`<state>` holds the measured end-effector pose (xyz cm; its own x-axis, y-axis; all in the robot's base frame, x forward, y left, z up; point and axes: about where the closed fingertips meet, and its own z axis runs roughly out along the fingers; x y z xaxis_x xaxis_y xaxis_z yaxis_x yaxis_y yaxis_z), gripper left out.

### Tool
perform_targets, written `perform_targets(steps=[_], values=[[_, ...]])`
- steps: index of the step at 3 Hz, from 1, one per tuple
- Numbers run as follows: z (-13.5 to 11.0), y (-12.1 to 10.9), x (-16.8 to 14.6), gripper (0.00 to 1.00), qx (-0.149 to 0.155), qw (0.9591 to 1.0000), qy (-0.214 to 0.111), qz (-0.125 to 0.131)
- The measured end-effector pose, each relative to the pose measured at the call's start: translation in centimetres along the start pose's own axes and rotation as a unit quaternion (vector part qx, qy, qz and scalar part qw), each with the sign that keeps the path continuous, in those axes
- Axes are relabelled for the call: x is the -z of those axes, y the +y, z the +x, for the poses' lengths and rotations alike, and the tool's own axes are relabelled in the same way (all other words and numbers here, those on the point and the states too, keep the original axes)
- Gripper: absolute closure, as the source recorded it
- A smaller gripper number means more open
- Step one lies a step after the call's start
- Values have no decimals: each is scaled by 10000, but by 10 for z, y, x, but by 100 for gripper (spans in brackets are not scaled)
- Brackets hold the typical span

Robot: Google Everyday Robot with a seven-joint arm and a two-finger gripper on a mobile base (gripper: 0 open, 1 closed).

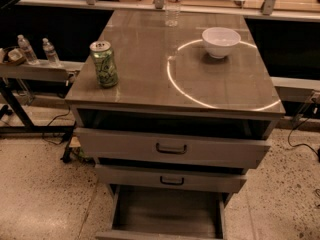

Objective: Close bottom drawer

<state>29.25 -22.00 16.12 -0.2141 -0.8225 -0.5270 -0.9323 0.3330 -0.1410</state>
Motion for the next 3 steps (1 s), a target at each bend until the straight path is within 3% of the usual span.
perform_targets(steps=[2,3], values=[[10,-17,-31,100,-34,9989,-381,256],[-5,-31,-56,100,61,9965,-756,363]])
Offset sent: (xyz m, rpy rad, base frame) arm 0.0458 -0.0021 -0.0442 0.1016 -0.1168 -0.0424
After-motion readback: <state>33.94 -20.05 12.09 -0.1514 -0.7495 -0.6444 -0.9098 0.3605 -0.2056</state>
